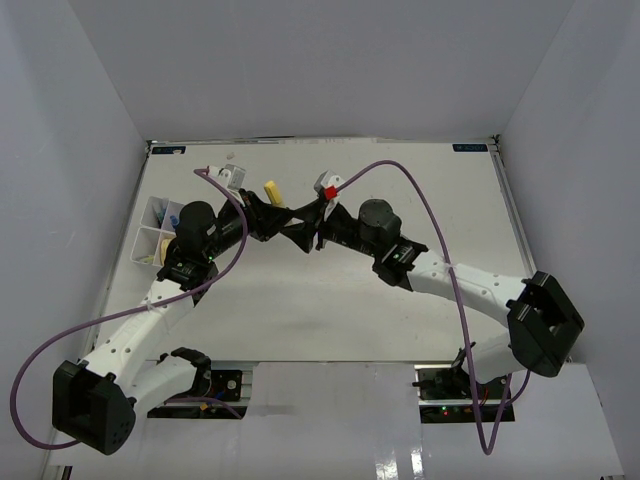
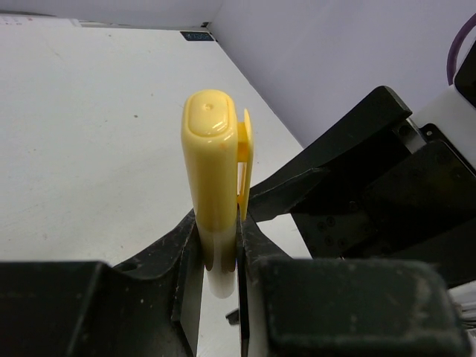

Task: Sort the stationery into containers
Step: Place the pen in the storage box.

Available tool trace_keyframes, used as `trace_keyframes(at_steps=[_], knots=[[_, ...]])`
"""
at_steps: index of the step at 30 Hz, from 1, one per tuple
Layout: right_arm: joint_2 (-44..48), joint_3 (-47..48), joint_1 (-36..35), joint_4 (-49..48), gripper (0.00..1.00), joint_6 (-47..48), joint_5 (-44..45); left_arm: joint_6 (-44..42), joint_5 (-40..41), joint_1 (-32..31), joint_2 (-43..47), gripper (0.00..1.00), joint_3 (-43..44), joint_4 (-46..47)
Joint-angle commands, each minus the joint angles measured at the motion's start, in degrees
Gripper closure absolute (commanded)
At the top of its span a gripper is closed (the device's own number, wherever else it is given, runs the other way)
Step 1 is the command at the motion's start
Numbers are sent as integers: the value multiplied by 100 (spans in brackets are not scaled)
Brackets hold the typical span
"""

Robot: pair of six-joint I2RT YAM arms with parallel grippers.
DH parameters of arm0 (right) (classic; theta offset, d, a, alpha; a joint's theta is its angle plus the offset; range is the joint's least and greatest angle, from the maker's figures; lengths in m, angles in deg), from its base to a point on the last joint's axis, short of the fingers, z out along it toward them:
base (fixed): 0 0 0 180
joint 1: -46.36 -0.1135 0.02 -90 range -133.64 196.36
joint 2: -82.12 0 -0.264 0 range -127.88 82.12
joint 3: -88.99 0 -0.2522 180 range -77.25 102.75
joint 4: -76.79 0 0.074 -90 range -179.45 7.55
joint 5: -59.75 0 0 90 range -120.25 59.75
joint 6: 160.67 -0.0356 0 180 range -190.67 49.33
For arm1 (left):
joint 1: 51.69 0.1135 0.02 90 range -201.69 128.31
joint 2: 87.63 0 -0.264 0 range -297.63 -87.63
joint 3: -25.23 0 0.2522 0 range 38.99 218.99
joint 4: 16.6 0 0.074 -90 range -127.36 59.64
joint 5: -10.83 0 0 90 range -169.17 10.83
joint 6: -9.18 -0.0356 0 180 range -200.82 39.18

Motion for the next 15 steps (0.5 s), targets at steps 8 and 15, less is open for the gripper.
trace_keyframes(at_steps=[8,15], knots=[[-148,500,-163,221,45,192,113,40,-23,-81,48,100,199,117],[-236,632,-224,441,45,245,289,-101,47,-81,21,100,287,21]])
